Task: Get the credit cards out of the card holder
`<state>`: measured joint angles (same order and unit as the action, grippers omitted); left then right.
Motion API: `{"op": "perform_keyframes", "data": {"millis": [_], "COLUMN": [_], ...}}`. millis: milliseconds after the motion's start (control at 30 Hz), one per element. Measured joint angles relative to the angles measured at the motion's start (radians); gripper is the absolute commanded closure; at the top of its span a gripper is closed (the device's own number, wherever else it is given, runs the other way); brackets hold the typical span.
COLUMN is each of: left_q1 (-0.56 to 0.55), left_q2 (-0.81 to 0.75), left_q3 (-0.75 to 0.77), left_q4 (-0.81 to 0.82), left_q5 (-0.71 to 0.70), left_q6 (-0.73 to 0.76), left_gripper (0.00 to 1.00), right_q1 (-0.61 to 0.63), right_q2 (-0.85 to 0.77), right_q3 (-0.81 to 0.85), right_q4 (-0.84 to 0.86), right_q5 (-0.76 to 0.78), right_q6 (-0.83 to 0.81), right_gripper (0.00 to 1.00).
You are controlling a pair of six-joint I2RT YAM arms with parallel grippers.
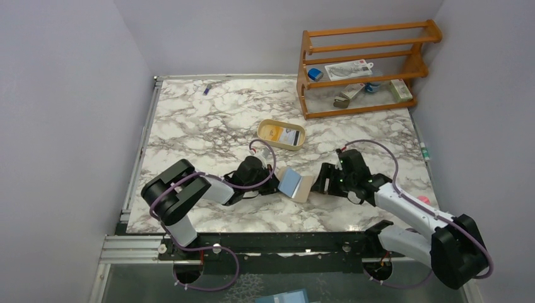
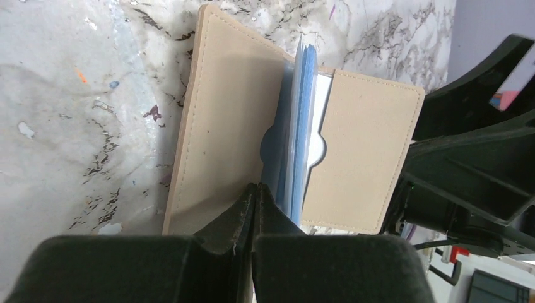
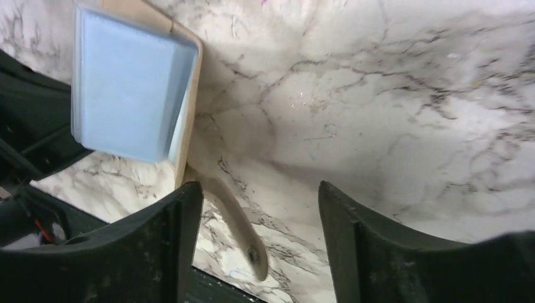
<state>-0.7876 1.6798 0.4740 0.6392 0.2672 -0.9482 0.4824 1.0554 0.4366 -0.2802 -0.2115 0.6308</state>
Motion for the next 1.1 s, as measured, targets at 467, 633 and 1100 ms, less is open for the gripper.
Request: {"op": "perform_keyframes", "data": {"millis": [467, 633, 1100], "left_q1": [-0.052, -0.079, -0.2], "left_q2": [-0.034, -0.025, 0.045], "left_q3": [0.128, 0.169, 0.354], "left_q4": [-0.253, -0.308, -0.516], "left_q5": [-0.156, -0.207, -0.462], "left_q6": [0.098, 0.107, 0.159], "left_gripper": [1.0, 1.0, 1.0], "right_q1": [0.0, 0.01, 0.026], "right_q2": [-0.065, 0.044, 0.254], "right_q3": [0.193, 0.188, 0.221], "right_q4": [-0.095, -0.03, 0.155], "right_q5": [0.098, 0.011, -0.003], "right_q6": [-0.056, -0.068, -0.055], "right_gripper": [0.2, 0.2, 0.21]}}
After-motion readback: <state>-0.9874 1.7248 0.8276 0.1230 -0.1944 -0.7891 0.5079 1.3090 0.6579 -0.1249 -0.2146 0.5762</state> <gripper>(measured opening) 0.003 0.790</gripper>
